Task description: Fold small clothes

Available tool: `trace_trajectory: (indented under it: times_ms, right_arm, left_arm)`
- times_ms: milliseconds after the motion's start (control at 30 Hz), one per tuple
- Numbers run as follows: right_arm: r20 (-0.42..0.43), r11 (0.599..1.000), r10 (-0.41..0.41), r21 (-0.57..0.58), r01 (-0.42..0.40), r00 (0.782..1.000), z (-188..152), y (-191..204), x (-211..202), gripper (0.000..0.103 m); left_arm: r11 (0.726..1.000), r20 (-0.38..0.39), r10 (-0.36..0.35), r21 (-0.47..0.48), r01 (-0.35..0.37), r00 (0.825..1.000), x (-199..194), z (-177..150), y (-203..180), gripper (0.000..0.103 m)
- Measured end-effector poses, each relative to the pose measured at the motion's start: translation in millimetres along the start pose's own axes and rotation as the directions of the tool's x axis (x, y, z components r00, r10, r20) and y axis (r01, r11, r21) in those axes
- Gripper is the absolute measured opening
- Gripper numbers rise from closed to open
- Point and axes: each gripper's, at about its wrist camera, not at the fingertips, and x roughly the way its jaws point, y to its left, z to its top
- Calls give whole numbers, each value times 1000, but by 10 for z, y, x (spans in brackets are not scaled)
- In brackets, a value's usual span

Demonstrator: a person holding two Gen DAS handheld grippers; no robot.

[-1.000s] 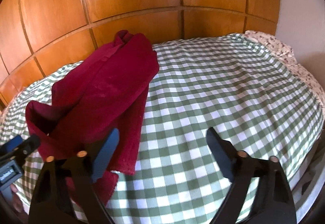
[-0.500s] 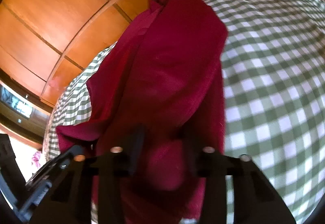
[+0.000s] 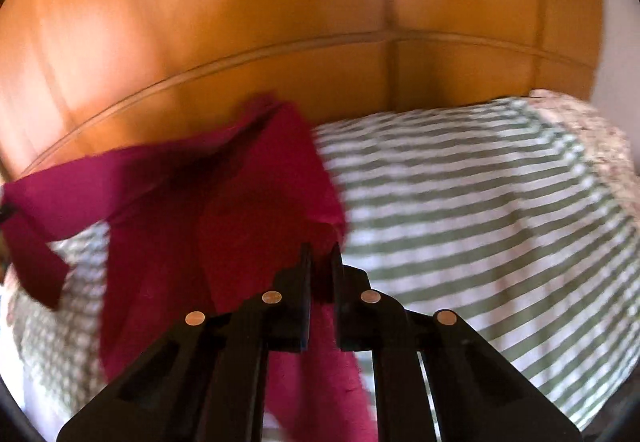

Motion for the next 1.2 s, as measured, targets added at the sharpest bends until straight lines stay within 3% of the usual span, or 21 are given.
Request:
trace_trajectory:
  times_ms: [100,200,233,267,333,367,400,433,467,500,600,667,700,767,833,900,1000,1067,1100,1133,1200]
  right_arm:
    - [6,992,-121,26,121,993,291,-360,180,8]
    - [-2,965,-258,44,258,966,641,-681,463,8]
    - [-8,956,-290,52,290,957,735,-768,550,8]
    - [-16,945,-322,58,323,946,854,-860,660,8]
    - [-26,934,-351,65,352,936,979,-944,804,9]
    - [-31,936,-343,69,344,939,1013,-990,852,13]
    - [-38,936,-342,76,344,939,1036,-1028,887,31]
    - [-34,933,-347,89,348,937,1024,-1045,871,64]
    - [-19,931,-350,108,350,937,987,-1041,822,75]
    - [2,936,-332,124,330,943,918,-1005,746,78]
    - [-48,982,-156,103,161,987,576,-743,609,78]
    - [-113,996,-1,88,11,994,232,-496,515,78]
    - [-147,995,72,85,-60,986,60,-378,476,76]
    - [-213,980,192,101,-174,958,-215,-198,444,71]
    - [-289,945,318,170,-278,903,-533,-8,467,64]
    - [-332,911,404,226,-344,852,-734,157,526,56]
    - [-337,862,500,277,-424,798,-870,392,581,54]
    - [-349,824,562,306,-476,750,-870,502,618,46]
    - [-368,821,570,301,-486,735,-874,572,626,30]
    - [-378,834,552,277,-477,744,-872,618,609,23]
    - [-376,859,513,223,-462,772,-812,637,524,9]
  left_arm:
    - [996,-17,82,-20,-82,996,341,300,115,8]
    - [990,-29,128,-55,-130,991,652,566,191,10]
    - [989,-29,133,-65,-134,991,734,647,174,18]
    - [987,-17,146,-66,-147,989,784,690,159,39]
    - [977,29,195,-90,-192,980,757,689,153,66]
    - [978,46,189,-100,-184,981,722,667,145,66]
    - [981,46,170,-101,-165,984,706,634,139,67]
    - [985,30,146,-102,-143,989,688,554,135,67]
    - [987,14,127,-104,-125,992,667,482,122,66]
    - [990,-6,92,-104,-92,996,648,367,125,66]
    - [995,-117,-62,-83,53,991,608,-192,35,61]
    - [987,-189,-153,-79,141,970,592,-545,-62,54]
    - [978,-243,-206,-82,191,948,589,-807,-129,53]
    - [962,-306,-274,-110,252,912,575,-1140,-225,48]
    - [937,-372,-348,-144,317,860,566,-1523,-367,48]
    - [926,-419,-376,-165,339,827,606,-1759,-497,48]
    - [899,-449,-437,-211,383,779,641,-1953,-697,46]
    - [886,-474,-462,-204,417,750,681,-2042,-877,34]
    - [890,-486,-447,-160,426,751,683,-2084,-989,26]
    - [899,-489,-426,-133,417,761,658,-2095,-1039,13]
    - [899,-476,-425,-127,418,770,637,-2069,-1034,9]
